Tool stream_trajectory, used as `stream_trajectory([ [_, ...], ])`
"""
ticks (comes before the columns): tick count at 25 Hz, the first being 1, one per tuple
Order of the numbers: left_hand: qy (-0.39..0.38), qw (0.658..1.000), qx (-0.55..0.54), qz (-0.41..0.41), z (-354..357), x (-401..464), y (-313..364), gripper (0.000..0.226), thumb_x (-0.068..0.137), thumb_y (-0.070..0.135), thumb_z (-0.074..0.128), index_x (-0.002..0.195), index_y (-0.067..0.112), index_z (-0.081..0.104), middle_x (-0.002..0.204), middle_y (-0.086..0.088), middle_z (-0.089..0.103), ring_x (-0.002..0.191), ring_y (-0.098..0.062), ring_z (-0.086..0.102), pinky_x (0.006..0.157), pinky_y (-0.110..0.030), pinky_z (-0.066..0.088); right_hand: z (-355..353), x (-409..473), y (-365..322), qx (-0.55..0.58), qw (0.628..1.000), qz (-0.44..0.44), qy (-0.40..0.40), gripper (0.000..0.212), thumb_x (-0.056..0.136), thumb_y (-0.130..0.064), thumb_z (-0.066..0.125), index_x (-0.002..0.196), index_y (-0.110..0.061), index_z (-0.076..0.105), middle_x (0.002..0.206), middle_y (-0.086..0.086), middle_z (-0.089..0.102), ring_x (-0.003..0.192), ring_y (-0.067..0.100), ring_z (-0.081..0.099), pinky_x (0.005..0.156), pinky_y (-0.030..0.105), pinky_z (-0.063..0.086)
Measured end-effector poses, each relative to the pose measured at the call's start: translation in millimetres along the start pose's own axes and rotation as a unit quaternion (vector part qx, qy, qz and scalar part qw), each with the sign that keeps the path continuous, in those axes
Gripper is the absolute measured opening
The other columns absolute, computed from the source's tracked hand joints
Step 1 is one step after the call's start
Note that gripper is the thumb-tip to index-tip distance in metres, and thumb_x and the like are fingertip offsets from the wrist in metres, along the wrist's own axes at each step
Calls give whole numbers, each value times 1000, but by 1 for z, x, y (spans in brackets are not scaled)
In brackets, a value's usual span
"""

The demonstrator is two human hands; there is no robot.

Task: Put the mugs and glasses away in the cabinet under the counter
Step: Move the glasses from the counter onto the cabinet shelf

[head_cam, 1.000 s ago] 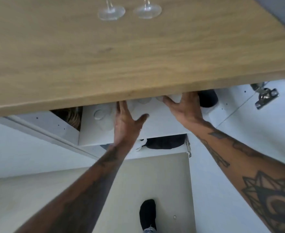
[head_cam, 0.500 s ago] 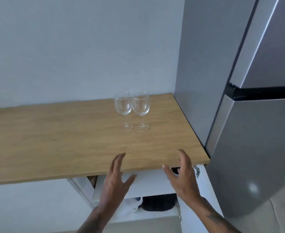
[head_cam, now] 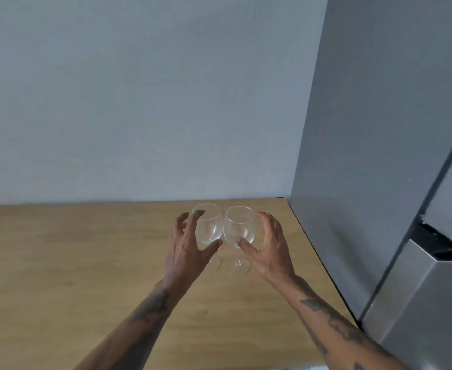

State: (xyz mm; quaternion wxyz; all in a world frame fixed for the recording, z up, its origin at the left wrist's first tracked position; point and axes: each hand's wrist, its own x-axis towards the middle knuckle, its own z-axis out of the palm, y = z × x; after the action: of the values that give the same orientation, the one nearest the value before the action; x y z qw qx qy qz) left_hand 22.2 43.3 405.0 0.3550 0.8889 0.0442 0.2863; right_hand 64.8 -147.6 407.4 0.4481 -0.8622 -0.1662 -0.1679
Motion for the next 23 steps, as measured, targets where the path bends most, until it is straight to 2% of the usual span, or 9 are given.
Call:
stream_trajectory([
  [3,-27,999,1,-41,30,22,-25,81,73,45,83,139,44,37,157,-7,20,139,-29,37,85,-33,45,28,25,22,4,1000,23,-11,76,75,-43,79,138,-32,39,146,2,39,129,16,46,93,18,37],
  [5,-30,998,-28,-56,45,29,-39,76,74,43,84,135,46,38,156,-4,23,137,-23,37,86,-32,44,41,31,34,0,999,33,-22,79,72,-47,80,137,-33,38,147,2,38,128,15,46,92,19,37],
  [8,2,997,-70,-33,55,30,-49,67,74,30,86,128,37,46,127,13,45,114,-11,48,92,-44,53,49,32,41,13,999,27,-13,76,70,-43,83,132,-30,40,139,-6,46,120,11,48,89,11,35],
  [10,13,997,-70,-30,55,28,-49,64,73,28,88,124,33,50,117,19,45,111,-15,53,92,-47,54,47,29,40,19,1000,25,6,73,69,-39,85,127,-28,43,128,-11,48,109,5,47,80,0,31],
  [13,18,997,-68,-20,43,7,-36,63,70,31,89,119,38,49,113,30,43,111,-15,54,89,-46,55,30,8,33,26,999,21,22,69,67,-39,86,121,-32,43,121,-18,45,104,-1,44,78,-2,30],
  [15,23,997,-76,-20,29,-15,-19,65,69,34,89,118,41,48,114,33,43,109,-15,55,88,-46,56,10,-12,24,30,999,17,23,69,66,-39,86,120,-34,42,121,-18,45,103,1,44,80,4,34],
  [18,20,997,-78,-19,2,-54,15,68,67,38,90,119,43,45,124,18,48,107,-18,59,81,-48,58,-26,-47,5,20,1000,-3,20,70,66,-41,87,120,-32,43,121,-14,50,92,11,51,80,23,42],
  [20,18,996,-83,-8,-19,-86,39,69,66,38,90,119,40,45,123,13,48,106,-21,61,80,-49,58,-52,-76,-10,15,999,-21,21,70,65,-42,87,118,-29,43,118,-10,56,86,13,51,77,23,41],
  [23,28,995,-97,2,-42,-138,66,69,66,39,91,119,37,47,117,22,49,110,-23,60,82,-50,58,-79,-122,-26,17,998,-46,25,70,64,-44,87,116,-26,44,110,-13,55,90,12,53,78,26,44],
])
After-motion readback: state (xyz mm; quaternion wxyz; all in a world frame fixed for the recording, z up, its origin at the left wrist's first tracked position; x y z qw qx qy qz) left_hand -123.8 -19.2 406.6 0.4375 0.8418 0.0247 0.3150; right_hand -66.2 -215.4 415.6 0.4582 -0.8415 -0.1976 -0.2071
